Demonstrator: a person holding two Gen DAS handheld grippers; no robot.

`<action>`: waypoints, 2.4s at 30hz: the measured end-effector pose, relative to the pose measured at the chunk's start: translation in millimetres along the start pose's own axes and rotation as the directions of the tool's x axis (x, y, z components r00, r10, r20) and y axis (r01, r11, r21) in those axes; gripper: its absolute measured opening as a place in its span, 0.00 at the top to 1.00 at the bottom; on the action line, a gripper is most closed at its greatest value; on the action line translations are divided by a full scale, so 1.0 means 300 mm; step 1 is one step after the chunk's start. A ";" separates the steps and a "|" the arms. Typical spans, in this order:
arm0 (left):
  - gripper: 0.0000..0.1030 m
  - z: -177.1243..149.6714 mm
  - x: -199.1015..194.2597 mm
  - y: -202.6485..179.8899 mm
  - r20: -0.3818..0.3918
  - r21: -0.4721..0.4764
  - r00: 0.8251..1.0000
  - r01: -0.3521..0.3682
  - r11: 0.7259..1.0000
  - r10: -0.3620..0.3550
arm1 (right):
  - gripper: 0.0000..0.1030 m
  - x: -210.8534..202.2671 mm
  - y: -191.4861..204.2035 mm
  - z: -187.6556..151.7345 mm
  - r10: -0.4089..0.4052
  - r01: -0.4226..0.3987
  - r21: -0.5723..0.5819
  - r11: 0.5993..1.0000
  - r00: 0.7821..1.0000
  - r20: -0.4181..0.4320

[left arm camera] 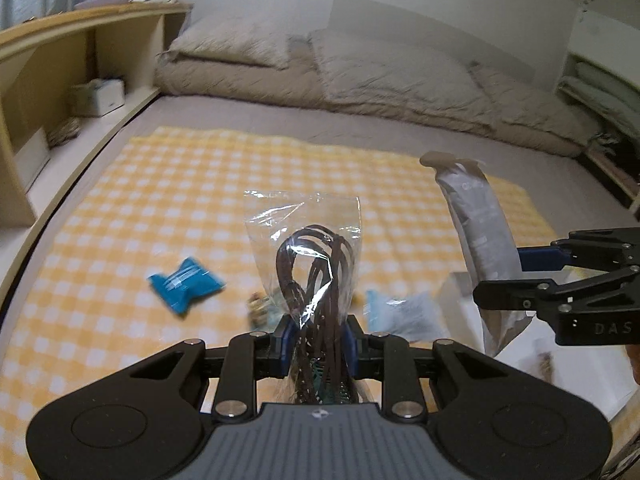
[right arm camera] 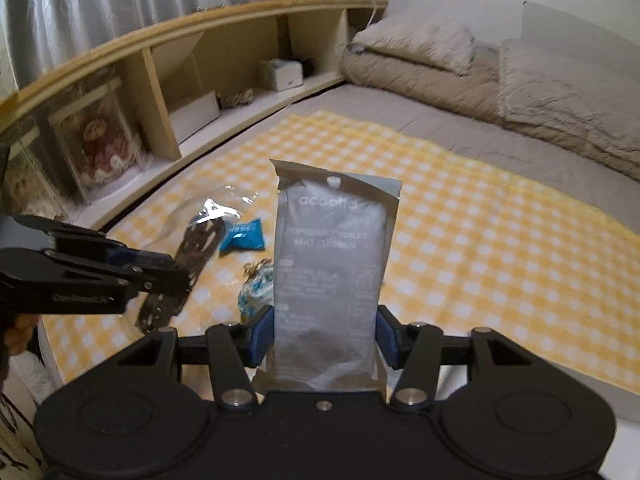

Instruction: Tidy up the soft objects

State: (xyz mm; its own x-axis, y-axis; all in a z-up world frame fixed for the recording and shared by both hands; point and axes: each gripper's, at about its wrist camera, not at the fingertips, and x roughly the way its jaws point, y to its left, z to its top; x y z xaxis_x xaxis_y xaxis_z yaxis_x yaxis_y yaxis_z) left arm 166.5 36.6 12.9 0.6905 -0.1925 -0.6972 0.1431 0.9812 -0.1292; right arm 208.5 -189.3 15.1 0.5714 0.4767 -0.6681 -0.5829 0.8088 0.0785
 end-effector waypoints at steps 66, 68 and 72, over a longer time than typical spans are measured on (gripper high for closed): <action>0.51 -0.305 0.480 -0.932 -0.292 -0.195 0.871 0.350 0.916 -0.395 | 0.40 -0.338 -0.638 -0.666 -0.206 0.338 0.274 0.901 0.886 -0.415; 0.47 -0.301 0.476 -0.932 -0.293 -0.192 0.871 0.350 0.917 -0.394 | 0.36 -0.337 -0.640 -0.670 -0.208 0.342 0.274 0.899 0.884 -0.419; 0.38 -0.294 0.463 -0.930 -0.296 -0.179 0.871 0.353 0.919 -0.392 | 0.32 -0.340 -0.647 -0.668 -0.213 0.350 0.278 0.894 0.881 -0.423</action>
State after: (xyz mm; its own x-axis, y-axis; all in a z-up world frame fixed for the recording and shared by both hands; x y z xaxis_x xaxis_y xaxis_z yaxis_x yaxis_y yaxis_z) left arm 159.9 -262.8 -110.1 0.3352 -0.5492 -0.7655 0.2481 0.8353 -0.4906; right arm 147.7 -464.0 -80.2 0.3830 0.1018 -0.9181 -0.1605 0.9861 0.0424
